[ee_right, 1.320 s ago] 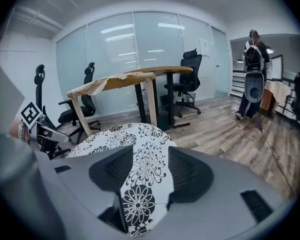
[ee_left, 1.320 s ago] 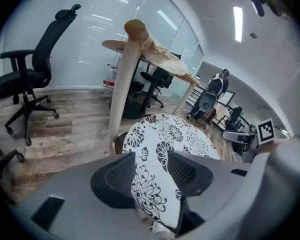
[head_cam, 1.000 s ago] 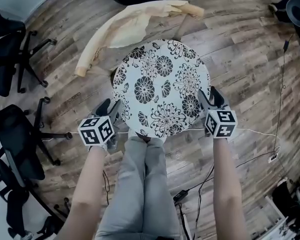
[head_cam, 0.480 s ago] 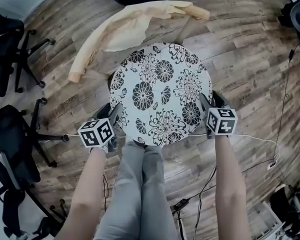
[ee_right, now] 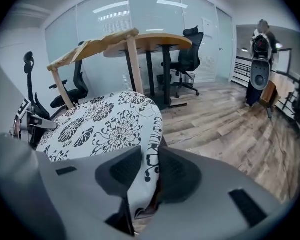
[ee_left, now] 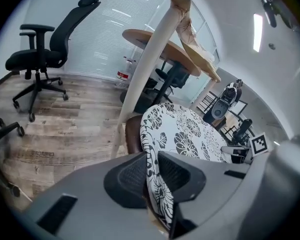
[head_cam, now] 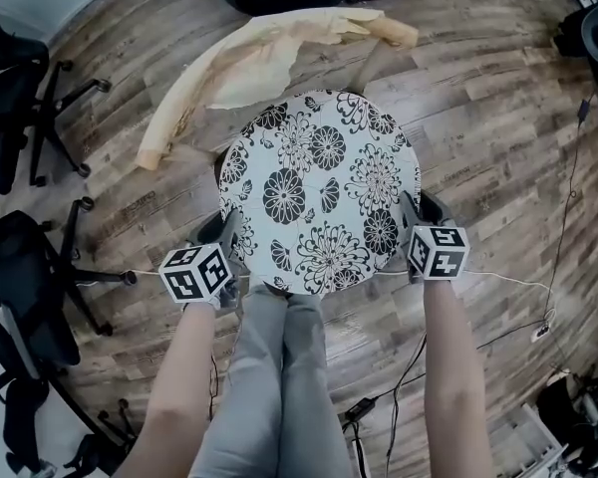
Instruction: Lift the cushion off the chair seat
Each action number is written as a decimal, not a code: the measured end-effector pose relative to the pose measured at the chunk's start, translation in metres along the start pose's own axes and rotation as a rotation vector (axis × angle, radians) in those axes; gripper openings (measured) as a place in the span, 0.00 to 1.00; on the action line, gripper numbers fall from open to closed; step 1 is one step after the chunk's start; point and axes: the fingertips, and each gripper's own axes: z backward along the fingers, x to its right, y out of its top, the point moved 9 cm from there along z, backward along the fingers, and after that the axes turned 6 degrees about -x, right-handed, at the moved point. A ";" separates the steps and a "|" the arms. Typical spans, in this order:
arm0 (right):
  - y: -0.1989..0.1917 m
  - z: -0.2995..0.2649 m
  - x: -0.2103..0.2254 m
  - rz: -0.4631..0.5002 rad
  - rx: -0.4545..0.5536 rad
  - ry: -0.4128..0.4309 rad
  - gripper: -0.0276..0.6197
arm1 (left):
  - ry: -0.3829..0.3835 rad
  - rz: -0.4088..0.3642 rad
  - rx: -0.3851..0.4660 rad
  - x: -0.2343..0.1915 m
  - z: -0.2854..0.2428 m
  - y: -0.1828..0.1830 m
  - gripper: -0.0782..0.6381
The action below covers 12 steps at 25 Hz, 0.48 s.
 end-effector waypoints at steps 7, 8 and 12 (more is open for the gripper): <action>0.002 0.011 -0.006 0.020 0.020 0.000 0.12 | -0.005 -0.082 0.020 0.012 0.009 0.004 0.15; 0.001 0.014 -0.006 0.023 0.019 -0.001 0.11 | -0.011 -0.096 0.016 0.015 0.010 0.004 0.15; -0.001 0.027 -0.005 0.016 0.037 0.009 0.10 | -0.026 -0.138 0.018 0.028 0.017 0.004 0.14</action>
